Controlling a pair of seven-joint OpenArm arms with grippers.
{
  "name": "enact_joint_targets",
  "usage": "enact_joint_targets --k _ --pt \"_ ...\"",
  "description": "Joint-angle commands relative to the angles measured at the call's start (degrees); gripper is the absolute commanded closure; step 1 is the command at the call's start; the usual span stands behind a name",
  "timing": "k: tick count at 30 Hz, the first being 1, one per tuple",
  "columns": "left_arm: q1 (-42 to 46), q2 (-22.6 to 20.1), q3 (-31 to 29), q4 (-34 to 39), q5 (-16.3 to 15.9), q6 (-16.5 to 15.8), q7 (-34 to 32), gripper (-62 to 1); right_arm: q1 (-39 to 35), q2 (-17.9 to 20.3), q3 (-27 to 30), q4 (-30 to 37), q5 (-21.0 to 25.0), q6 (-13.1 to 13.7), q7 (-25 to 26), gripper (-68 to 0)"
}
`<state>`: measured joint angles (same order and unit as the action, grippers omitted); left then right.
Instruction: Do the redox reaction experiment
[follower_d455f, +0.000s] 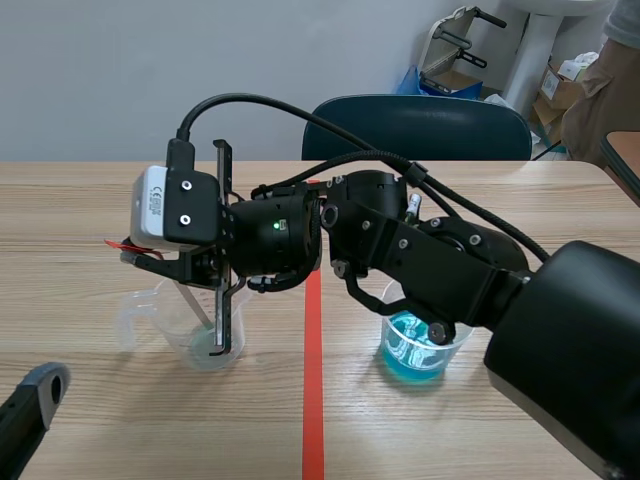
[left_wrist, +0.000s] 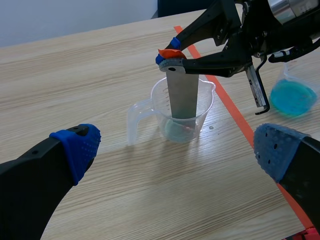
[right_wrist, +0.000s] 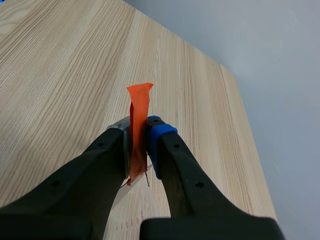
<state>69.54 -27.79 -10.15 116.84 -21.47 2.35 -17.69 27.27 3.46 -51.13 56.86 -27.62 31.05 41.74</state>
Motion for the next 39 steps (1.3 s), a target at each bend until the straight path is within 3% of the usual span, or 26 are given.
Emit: enact_joint_targets --k 1,4,9,15,39 --pt "-0.2 0.1 0.3 1.0 0.0 -0.2 -0.9 -62.3 1.3 -0.3 0.1 0.2 0.5 0.0 -0.2 -1.0" --pt "-0.2 0.1 0.3 1.0 0.0 -0.2 -0.9 -62.3 1.3 -0.3 0.1 0.2 0.5 0.0 -0.4 -10.9" --pt "-0.2 0.1 0.3 1.0 0.0 -0.2 -0.9 -62.3 1.3 -0.3 0.1 0.2 0.6 0.0 -0.4 -47.5" --pt "-0.2 0.1 0.3 1.0 0.0 -0.2 -0.9 -62.3 1.3 -0.7 0.1 0.2 0.6 0.0 -0.5 -67.9" --pt "-0.2 0.1 0.3 1.0 0.0 -0.2 -0.9 -62.3 1.3 -0.9 0.1 0.2 0.6 -0.2 -1.1 -67.9"
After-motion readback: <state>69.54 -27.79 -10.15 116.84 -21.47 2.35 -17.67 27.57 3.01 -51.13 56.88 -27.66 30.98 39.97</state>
